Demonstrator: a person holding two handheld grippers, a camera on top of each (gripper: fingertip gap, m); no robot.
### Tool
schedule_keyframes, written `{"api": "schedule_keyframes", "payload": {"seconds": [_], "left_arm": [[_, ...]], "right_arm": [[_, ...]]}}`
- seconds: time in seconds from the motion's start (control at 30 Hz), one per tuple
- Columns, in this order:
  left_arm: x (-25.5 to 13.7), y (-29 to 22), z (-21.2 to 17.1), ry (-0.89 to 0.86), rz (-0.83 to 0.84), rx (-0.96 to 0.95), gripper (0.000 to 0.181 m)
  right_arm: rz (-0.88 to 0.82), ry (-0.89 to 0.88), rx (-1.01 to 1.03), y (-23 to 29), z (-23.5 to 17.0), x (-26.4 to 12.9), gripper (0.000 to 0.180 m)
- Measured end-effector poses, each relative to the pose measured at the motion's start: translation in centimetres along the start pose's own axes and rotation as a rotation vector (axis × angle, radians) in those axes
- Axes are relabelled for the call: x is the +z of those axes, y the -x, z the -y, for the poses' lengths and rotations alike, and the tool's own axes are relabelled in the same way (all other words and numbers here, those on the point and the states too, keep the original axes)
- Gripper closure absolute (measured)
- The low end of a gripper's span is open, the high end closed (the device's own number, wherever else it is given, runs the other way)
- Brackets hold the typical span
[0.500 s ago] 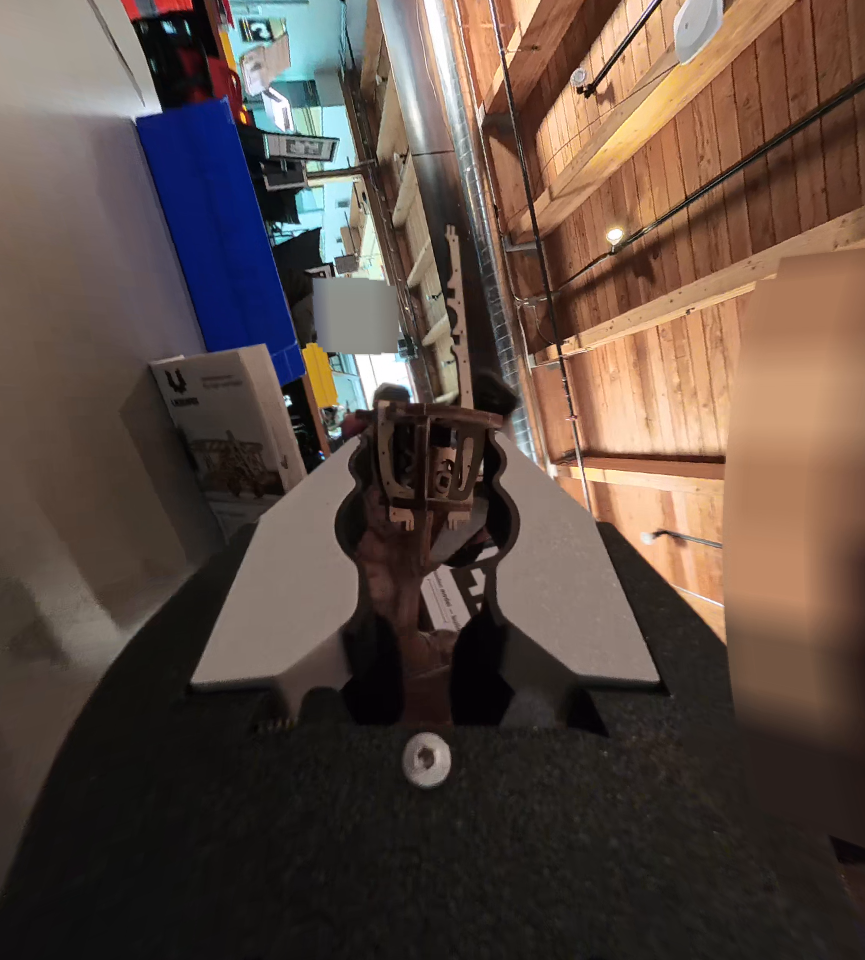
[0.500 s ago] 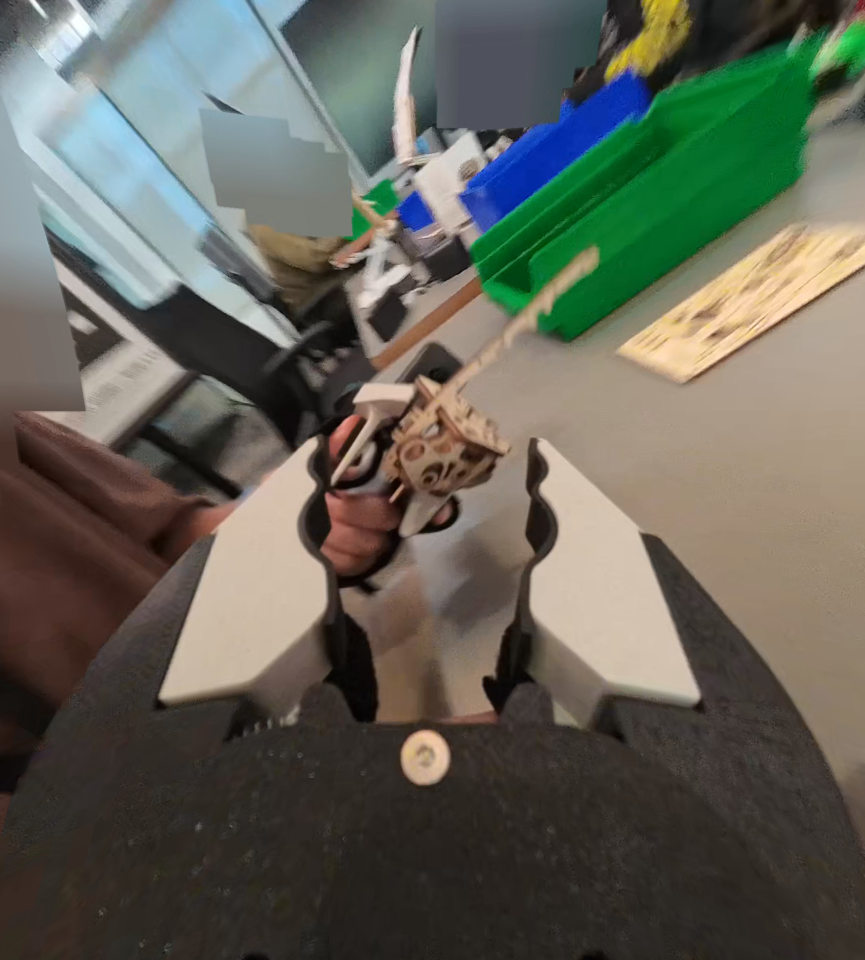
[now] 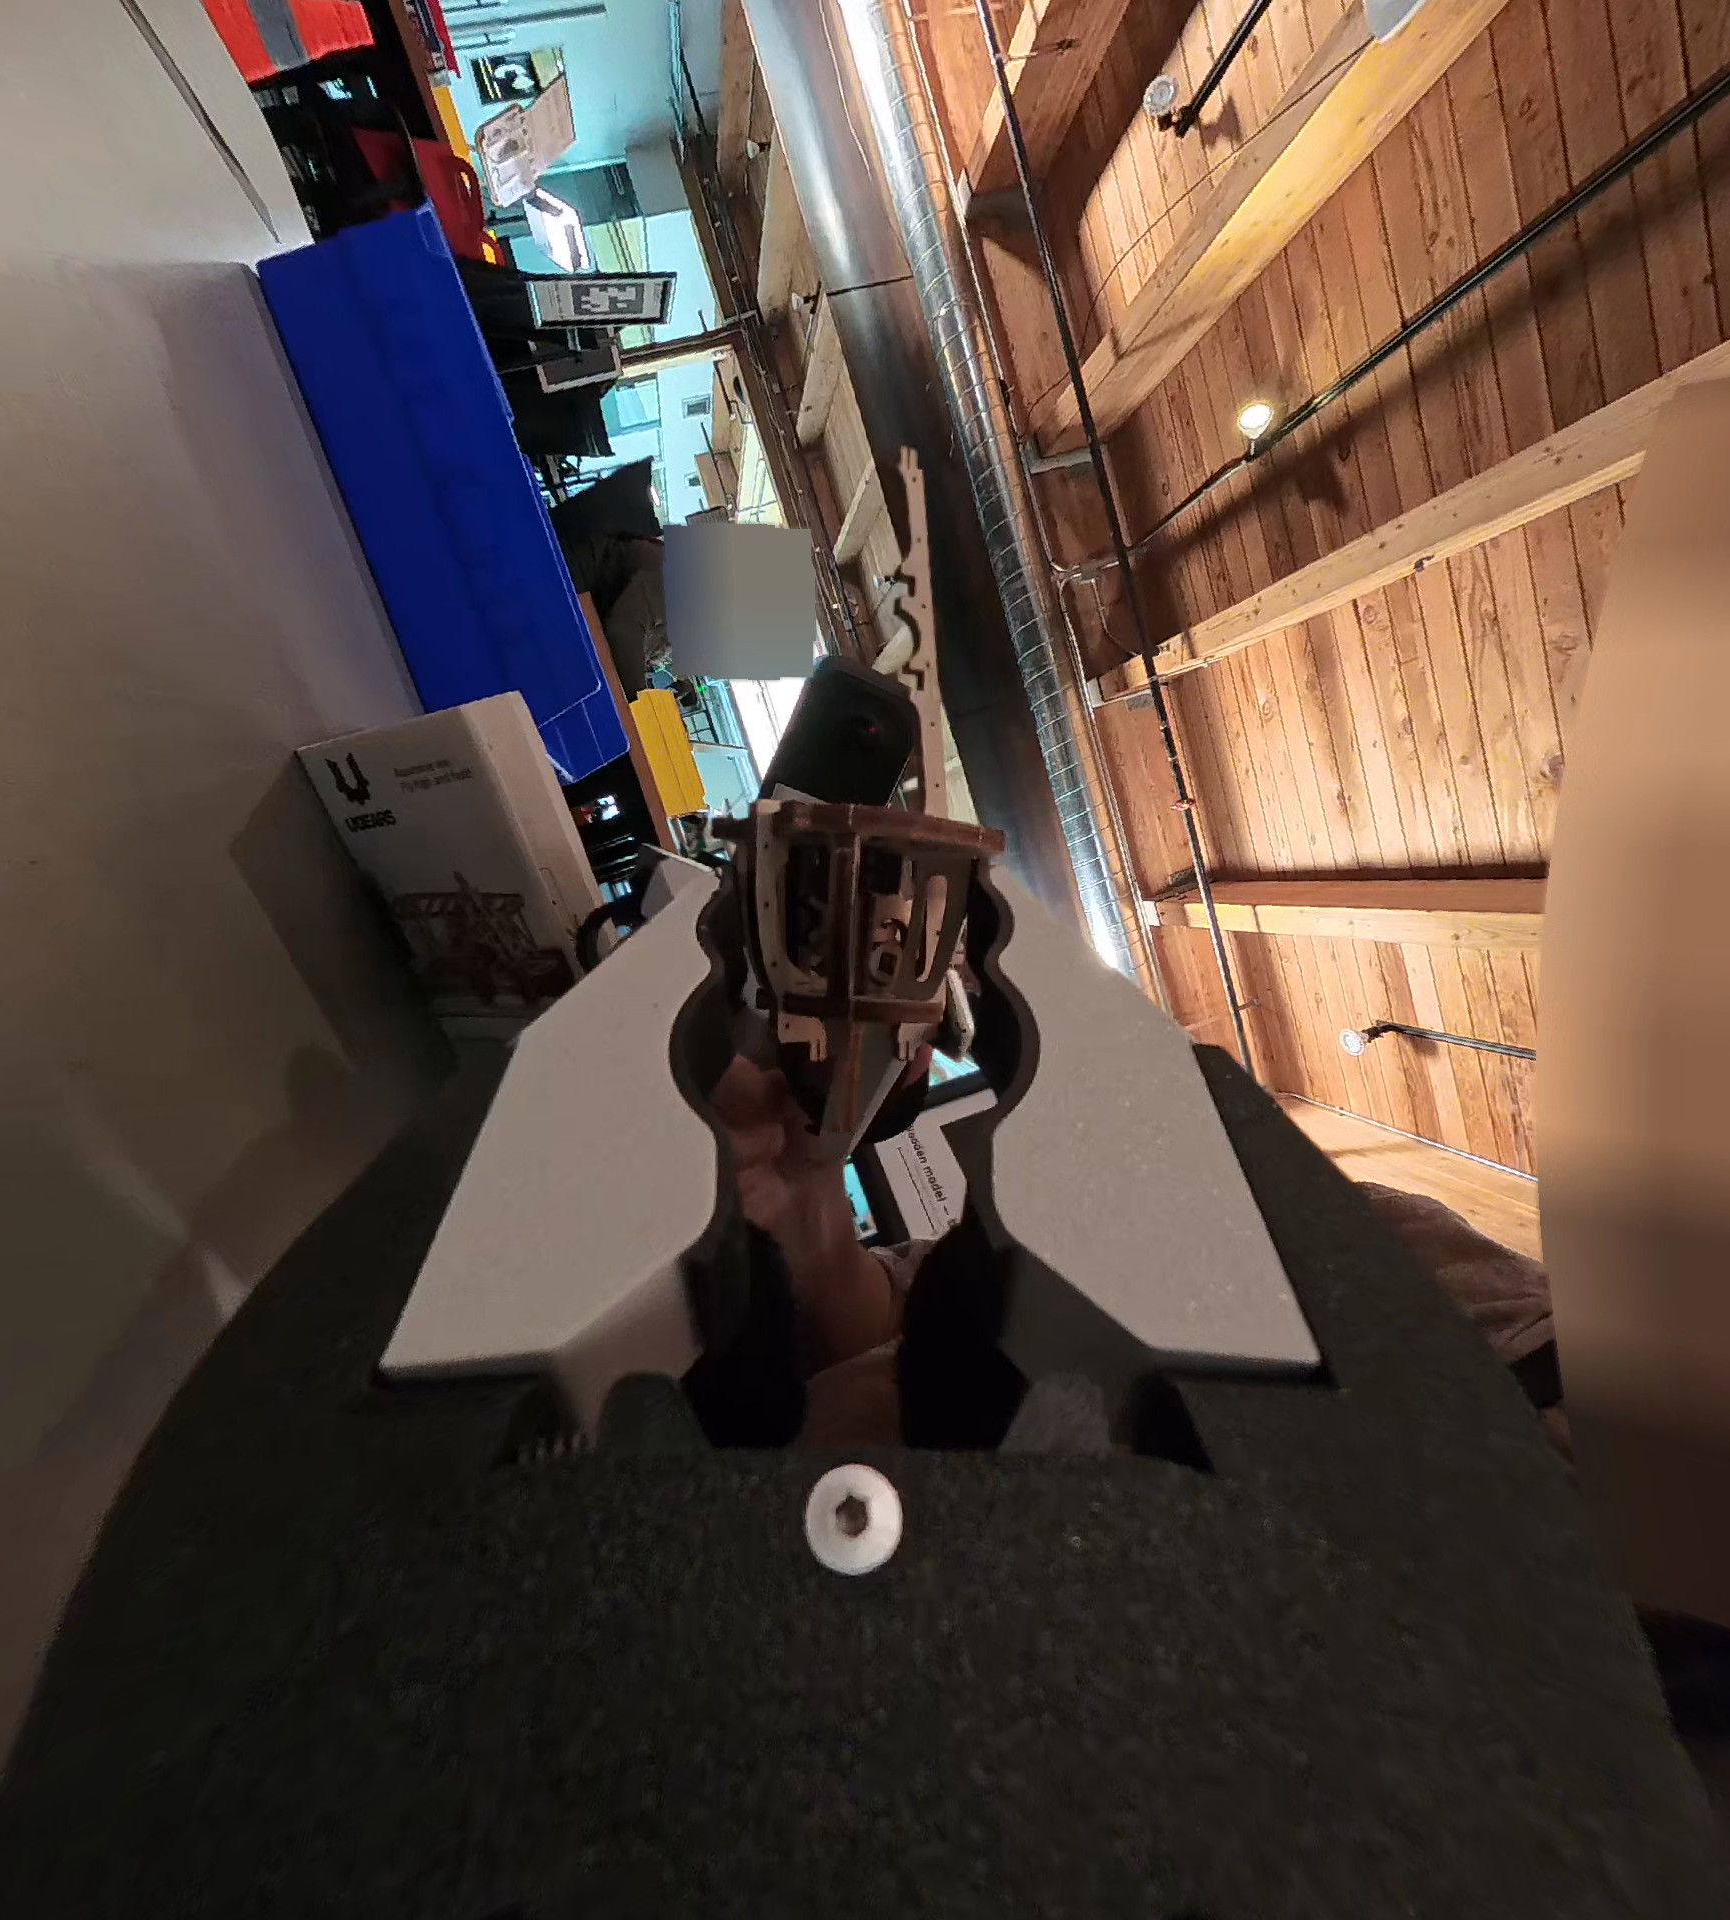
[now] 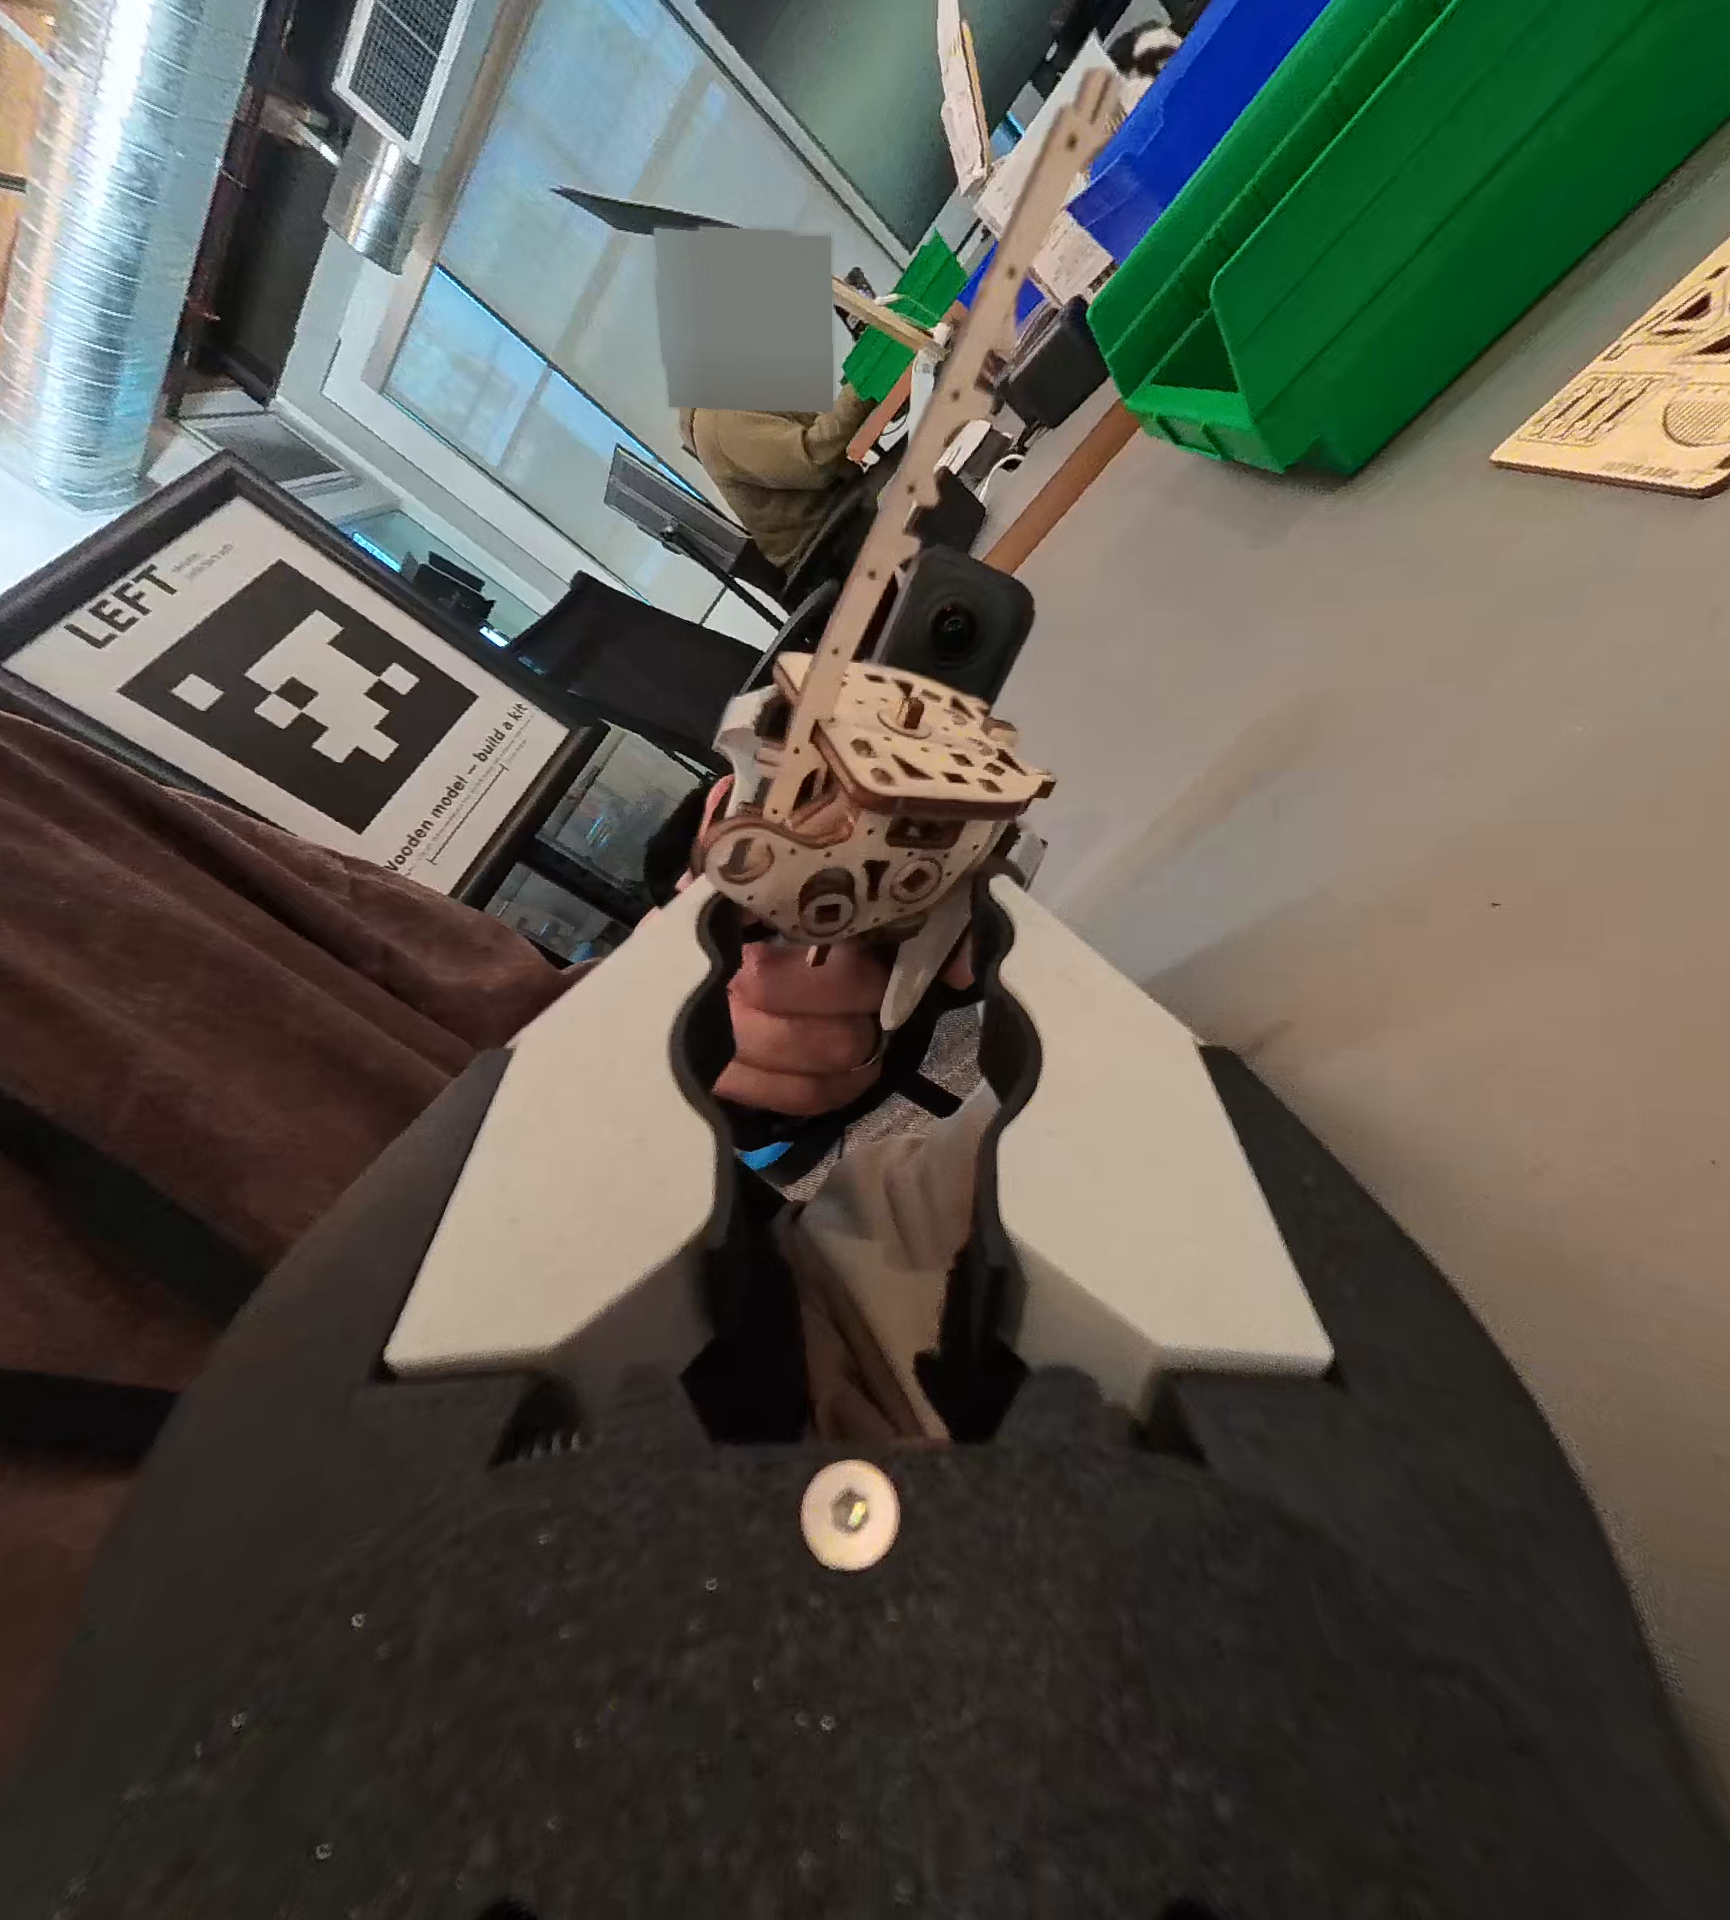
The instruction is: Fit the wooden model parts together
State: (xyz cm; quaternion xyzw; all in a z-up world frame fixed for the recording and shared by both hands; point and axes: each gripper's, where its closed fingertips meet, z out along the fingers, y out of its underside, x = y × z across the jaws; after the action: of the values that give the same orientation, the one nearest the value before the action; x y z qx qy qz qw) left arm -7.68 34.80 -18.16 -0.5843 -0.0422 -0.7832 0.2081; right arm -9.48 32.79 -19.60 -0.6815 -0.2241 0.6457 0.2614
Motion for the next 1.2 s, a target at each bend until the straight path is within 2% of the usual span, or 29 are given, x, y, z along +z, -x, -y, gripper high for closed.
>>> {"api": "schedule_keyframes", "payload": {"seconds": [0.33,0.57,0.73,0.83,0.9,0.93,0.97,1.03,1.1,1.2], "left_arm": [[0.1,0.0,-0.3,-0.024,-0.027,-0.022,0.140],[0.3,-0.1,-0.3,-0.035,-0.001,0.032,0.141],[-0.2,0.6,0.5,-0.100,0.014,-0.001,0.141],[-1.0,1.0,1.7,-0.173,0.008,-0.034,0.141],[-1.7,1.2,2.8,-0.237,-0.007,-0.067,0.141],[-2.0,1.2,3.3,-0.265,-0.013,-0.079,0.141],[-2.3,1.4,3.6,-0.291,-0.014,-0.091,0.141],[-2.6,1.5,4.1,-0.331,0.008,-0.071,0.141],[-2.9,1.7,4.3,-0.379,0.073,0.016,0.140],[-3.6,0.4,4.8,-0.478,0.083,0.100,0.141]], "right_arm": [[0.018,0.034,0.017,0.1,-0.4,-0.1,0.138],[0.034,0.020,0.030,0.1,-0.4,-0.3,0.138],[-0.052,0.019,-0.023,-0.8,0.0,-0.5,0.120],[-0.183,0.013,-0.140,-1.6,0.8,-1.2,0.116],[-0.393,0.021,-0.353,-2.9,1.9,-2.3,0.122],[-0.479,0.007,-0.477,-2.7,2.7,-2.6,0.133],[-0.519,-0.024,-0.584,-1.7,3.4,-2.5,0.142],[-0.571,-0.068,-0.736,0.3,3.9,-1.2,0.143],[-0.641,-0.088,-0.781,0.9,3.6,0.1,0.151],[-0.680,-0.138,-0.711,0.9,2.5,1.5,0.164]]}}
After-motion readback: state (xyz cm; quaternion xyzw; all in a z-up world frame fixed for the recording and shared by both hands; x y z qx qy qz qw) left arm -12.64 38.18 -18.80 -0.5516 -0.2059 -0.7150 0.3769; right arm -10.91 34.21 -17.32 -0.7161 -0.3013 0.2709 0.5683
